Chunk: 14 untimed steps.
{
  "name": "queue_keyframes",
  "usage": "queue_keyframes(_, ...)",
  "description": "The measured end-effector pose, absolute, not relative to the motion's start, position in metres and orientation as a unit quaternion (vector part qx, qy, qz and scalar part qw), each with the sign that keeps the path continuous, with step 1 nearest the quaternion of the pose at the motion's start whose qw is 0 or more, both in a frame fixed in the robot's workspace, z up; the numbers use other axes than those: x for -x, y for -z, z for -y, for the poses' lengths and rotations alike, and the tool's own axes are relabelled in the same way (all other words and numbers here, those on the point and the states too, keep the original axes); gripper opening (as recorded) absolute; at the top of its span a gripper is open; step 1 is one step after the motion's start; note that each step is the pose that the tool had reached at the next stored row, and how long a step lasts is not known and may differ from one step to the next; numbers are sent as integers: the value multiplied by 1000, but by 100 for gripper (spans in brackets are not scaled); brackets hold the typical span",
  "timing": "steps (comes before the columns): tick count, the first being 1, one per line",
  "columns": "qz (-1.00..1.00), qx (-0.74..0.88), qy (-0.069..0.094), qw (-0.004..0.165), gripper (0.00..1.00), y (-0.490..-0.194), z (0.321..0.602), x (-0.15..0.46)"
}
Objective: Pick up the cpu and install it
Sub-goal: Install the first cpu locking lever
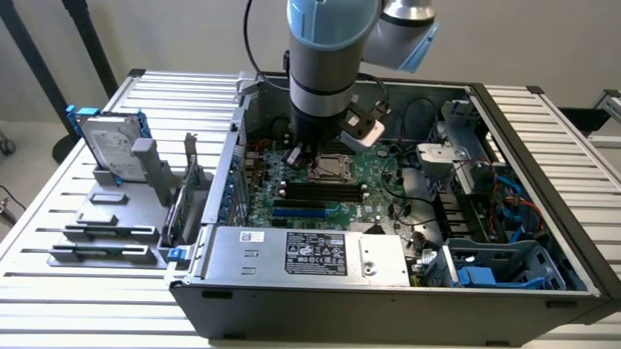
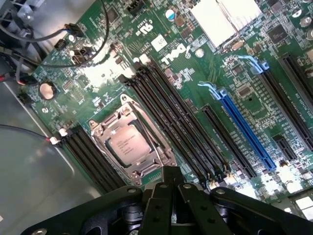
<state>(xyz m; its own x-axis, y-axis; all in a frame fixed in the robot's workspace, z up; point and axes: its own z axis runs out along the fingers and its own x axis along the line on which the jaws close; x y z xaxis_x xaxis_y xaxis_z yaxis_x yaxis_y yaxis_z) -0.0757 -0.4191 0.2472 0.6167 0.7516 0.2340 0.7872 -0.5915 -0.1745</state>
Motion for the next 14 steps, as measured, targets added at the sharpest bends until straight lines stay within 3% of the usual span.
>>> queue_keyframes(14, 432, 889, 68, 131, 11, -222, 406, 84)
